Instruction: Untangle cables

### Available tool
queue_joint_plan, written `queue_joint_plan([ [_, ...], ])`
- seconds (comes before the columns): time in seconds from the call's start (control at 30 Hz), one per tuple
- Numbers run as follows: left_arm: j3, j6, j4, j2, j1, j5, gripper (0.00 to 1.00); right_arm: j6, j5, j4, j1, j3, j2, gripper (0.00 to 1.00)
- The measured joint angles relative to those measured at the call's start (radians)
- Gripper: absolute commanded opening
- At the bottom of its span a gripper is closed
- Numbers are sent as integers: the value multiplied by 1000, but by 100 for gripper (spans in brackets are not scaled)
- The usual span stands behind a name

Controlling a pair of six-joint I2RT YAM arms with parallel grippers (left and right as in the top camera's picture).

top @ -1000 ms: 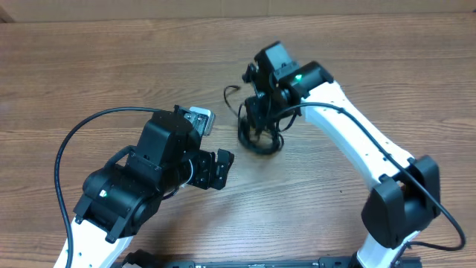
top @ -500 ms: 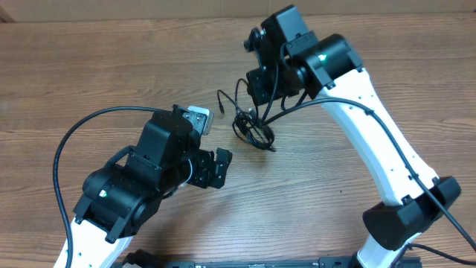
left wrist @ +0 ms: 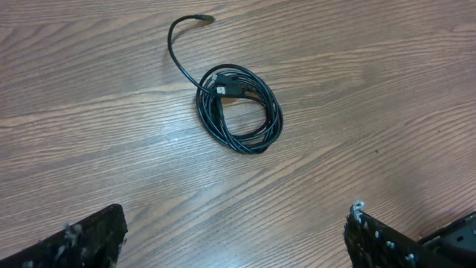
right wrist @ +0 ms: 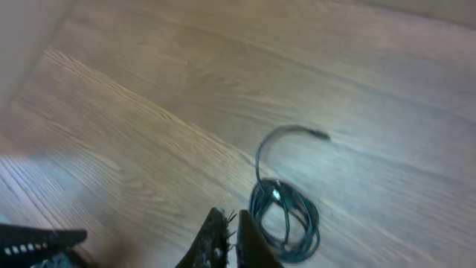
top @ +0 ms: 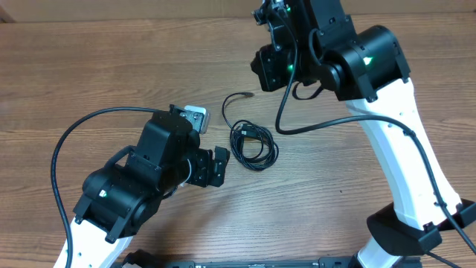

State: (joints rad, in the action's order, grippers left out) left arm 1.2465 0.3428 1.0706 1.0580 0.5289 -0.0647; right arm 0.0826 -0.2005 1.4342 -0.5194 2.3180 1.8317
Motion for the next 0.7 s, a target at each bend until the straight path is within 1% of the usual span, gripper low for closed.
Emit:
queue_joint_plan([
  [0.03, 0, 1, 0, 0, 0, 2, 94, 6, 6, 18, 0, 0, 0, 59],
  [0.07, 0, 3, 0, 0, 0, 2, 94, -2, 13, 31, 0, 0, 0, 72],
  [0.1, 0, 3, 0, 0, 0, 3, 94, -1, 24, 46, 0, 0, 0, 77],
  [0.17, 0, 3, 0, 0, 0, 4, 94, -5, 43, 72, 0, 0, 0, 79],
  [0.43, 0, 3, 1, 5, 0, 5, 94, 15, 116, 160, 0, 0, 0, 81],
  [0.7, 0, 3, -1, 5, 0, 1, 94, 52, 161, 146, 9, -49, 0, 83],
])
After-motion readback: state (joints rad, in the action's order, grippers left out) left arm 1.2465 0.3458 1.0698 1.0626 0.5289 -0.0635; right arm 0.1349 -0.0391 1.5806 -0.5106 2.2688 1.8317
